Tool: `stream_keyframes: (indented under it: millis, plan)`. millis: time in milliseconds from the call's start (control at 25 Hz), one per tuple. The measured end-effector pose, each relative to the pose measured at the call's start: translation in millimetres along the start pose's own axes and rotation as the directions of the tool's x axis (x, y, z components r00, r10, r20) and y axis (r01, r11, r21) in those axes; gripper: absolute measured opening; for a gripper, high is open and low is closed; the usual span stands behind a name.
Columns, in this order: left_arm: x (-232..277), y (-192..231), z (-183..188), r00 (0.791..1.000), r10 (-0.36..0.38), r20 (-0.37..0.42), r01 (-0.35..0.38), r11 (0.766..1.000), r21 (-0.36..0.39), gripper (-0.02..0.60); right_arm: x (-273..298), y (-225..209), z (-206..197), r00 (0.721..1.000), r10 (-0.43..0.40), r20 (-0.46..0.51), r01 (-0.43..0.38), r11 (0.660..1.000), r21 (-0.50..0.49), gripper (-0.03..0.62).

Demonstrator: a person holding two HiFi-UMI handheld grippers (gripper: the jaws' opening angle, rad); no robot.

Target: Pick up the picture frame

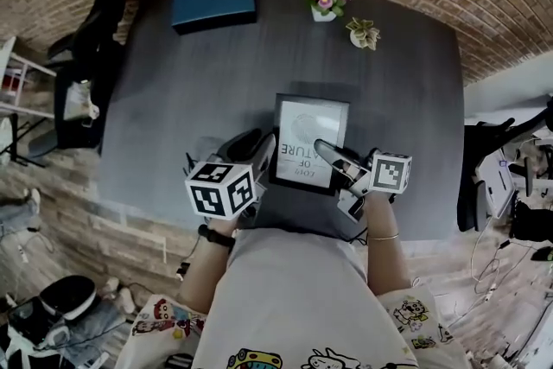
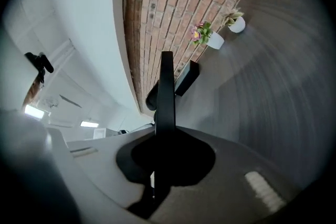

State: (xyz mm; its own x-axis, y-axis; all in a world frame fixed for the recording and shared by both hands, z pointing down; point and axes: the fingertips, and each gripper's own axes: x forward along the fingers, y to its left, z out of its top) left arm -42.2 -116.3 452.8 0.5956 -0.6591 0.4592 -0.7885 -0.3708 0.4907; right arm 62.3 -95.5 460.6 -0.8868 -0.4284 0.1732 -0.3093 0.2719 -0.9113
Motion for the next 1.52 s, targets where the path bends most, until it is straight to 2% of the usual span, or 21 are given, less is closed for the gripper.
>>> stream_keyframes:
  millis: [200, 400, 640, 800, 880, 960, 1080, 1200, 1360, 1440, 1520]
  plan:
    - [-19.9, -14.9, 13.1, 0.999, -0.008, 0.051, 0.005, 0.999, 0.054, 0.131, -16.6, 24.9, 7.7, 0.999, -0.031, 0.018, 0.034, 0.986, -0.163, 0.012]
    - [-38.9, -32.4, 21.2, 0.996, -0.028, 0.086, 0.019, 0.994, 0.104, 0.13, -35.2, 49.7, 12.2, 0.996, -0.048, 0.069, 0.065, 0.962, -0.267, 0.012]
    - [-56.6, -51.3, 33.0, 0.991, -0.056, 0.12, 0.035, 0.985, 0.171, 0.123, -62.1, 79.4, 21.9, 0.981, -0.108, 0.162, 0.165, 0.9, -0.403, 0.012]
    - [-68.9, -61.3, 38.5, 0.987, -0.06, 0.147, 0.022, 0.968, 0.248, 0.11, -75.4, 99.0, 30.4, 0.96, -0.154, 0.233, 0.255, 0.821, -0.511, 0.012]
    - [-73.1, -67.1, 41.4, 0.985, -0.05, 0.166, -0.005, 0.948, 0.318, 0.109, -82.6, 107.9, 37.3, 0.941, -0.185, 0.283, 0.32, 0.753, -0.575, 0.012]
    - [-75.6, -71.3, 44.0, 0.983, -0.035, 0.181, -0.038, 0.922, 0.384, 0.103, -88.1, 114.4, 42.5, 0.92, -0.214, 0.327, 0.382, 0.671, -0.635, 0.012]
    - [-76.8, -77.7, 48.5, 0.979, -0.025, 0.201, -0.068, 0.894, 0.442, 0.092, -95.3, 119.1, 46.9, 0.889, -0.254, 0.382, 0.457, 0.557, -0.694, 0.012]
    - [-77.8, -83.9, 54.8, 0.973, -0.023, 0.229, -0.094, 0.868, 0.488, 0.076, -104.1, 122.0, 49.3, 0.862, -0.268, 0.43, 0.507, 0.485, -0.713, 0.012]
    - [-77.3, -84.7, 60.8, 0.965, -0.009, 0.264, -0.132, 0.85, 0.51, 0.049, -116.5, 124.9, 53.9, 0.824, -0.268, 0.499, 0.566, 0.423, -0.708, 0.012]
    - [-77.4, -86.6, 63.9, 0.959, -0.017, 0.283, -0.135, 0.849, 0.51, 0.038, -122.4, 123.5, 54.6, 0.811, -0.265, 0.522, 0.584, 0.427, -0.69, 0.012]
    - [-76.1, -86.7, 65.0, 0.957, -0.024, 0.291, -0.133, 0.852, 0.507, 0.02, -125.5, 119.9, 54.8, 0.805, -0.267, 0.53, 0.591, 0.448, -0.671, 0.012]
